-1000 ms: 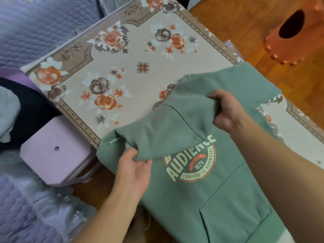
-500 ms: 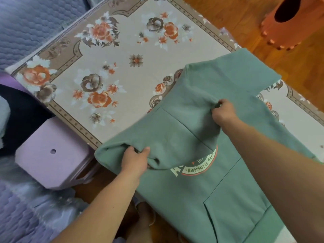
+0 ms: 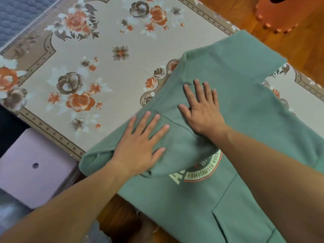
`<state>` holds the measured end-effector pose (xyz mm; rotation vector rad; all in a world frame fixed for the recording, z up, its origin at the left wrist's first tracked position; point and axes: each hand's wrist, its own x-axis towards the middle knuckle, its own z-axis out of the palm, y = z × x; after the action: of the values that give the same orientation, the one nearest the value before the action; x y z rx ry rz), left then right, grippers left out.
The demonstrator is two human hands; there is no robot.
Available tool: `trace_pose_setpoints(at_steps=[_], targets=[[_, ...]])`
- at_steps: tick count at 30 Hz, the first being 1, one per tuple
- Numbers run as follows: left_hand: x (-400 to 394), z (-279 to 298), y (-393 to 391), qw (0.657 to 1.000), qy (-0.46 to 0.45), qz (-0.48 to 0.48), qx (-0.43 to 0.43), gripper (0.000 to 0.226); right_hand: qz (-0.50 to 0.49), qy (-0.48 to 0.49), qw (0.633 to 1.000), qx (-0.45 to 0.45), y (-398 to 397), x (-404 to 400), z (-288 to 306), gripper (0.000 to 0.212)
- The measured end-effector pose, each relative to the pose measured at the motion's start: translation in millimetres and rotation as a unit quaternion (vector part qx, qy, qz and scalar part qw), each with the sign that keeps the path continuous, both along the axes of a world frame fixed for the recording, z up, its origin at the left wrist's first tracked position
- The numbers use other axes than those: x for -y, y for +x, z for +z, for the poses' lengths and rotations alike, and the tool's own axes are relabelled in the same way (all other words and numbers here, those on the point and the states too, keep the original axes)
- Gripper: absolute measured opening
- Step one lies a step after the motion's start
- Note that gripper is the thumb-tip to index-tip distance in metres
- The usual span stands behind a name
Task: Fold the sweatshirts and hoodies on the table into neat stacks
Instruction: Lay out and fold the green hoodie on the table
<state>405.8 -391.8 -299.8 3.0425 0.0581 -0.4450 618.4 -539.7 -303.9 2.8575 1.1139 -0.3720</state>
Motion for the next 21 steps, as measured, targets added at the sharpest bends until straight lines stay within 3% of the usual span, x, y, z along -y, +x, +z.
trace_pose_setpoints(at_steps=[5,8,10,13,18,21], targets=[[4.7,9.3,5.3,0.999,0.013,0.003,-0.038,0.072,-0.021,0.011,1.000,-0.006,-8.8,8.7,-2.9,0.072],[9.3,36.7,36.1,0.999,0.000,0.028,-0.031,0.057,-0.028,-0.003,0.994,-0.107,13.6,2.9,13.6,0.072],[18.0,48.5,66.1,0.999,-0.022,0.032,0.021,0.043,-0.056,0.056,0.981,-0.179,37.0,1.5,37.3,0.068],[30.3,50.4,124.4,0.993,-0.049,0.008,0.107,0.047,-0.144,0.193,0.962,-0.127,80.0,26.5,67.9,0.055],[34.6,6.9,201.4,0.996,-0.016,0.049,0.067,0.066,-0.332,0.190,0.922,-0.051,167.5,109.2,75.6,0.038],[34.2,-12.3,206.3,0.996,0.019,0.068,0.061,0.067,-0.449,0.218,0.865,-0.052,208.8,140.6,71.2,0.034]])
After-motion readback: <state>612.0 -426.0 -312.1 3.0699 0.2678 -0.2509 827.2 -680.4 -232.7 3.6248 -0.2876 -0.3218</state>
